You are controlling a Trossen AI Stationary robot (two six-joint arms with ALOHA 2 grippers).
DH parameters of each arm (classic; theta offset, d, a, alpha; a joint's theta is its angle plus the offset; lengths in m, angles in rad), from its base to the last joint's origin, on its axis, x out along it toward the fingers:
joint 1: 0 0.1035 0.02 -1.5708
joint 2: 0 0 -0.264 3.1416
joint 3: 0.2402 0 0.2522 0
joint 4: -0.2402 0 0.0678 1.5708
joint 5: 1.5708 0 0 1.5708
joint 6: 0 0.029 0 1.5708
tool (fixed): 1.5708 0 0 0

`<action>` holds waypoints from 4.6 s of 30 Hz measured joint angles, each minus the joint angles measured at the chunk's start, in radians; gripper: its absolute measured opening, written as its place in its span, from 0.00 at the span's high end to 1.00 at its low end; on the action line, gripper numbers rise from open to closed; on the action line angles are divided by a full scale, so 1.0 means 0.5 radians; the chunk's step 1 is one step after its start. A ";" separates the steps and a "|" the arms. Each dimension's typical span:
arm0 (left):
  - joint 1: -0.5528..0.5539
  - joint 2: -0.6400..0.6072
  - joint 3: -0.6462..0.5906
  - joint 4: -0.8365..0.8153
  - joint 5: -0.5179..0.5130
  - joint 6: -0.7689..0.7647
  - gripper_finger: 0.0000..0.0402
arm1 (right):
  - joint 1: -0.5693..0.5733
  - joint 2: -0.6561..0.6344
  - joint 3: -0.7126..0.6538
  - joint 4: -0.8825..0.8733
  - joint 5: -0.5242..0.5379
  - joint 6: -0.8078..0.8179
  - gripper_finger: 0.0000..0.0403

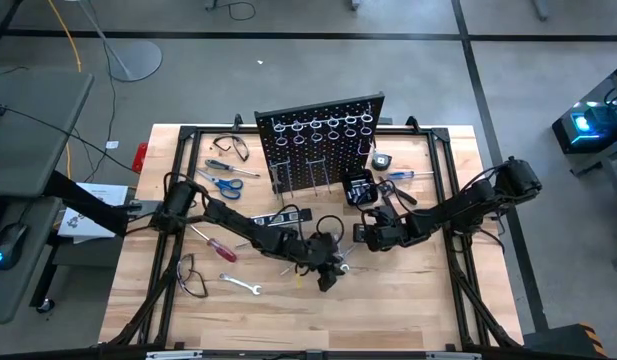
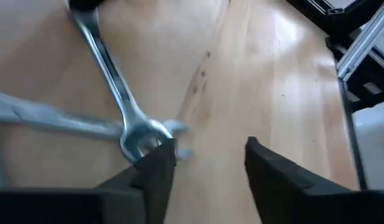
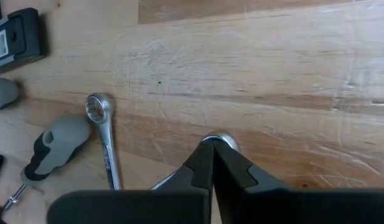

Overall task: Hang tools onto peg board
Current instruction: Hang the silver wrench on the pegboard

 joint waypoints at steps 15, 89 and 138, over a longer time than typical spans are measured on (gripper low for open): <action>0.152 -0.011 0.136 -0.493 -0.185 0.310 0.38 | 0.000 0.002 -0.005 0.030 0.029 -0.113 1.00; 0.217 -0.145 0.136 -0.806 0.656 -0.162 1.00 | 0.252 -0.484 -0.007 0.140 0.368 -0.619 0.99; -0.349 -2.255 -0.781 -1.710 -0.529 -0.327 1.00 | 0.294 -1.306 -0.003 -0.546 0.604 -0.896 0.81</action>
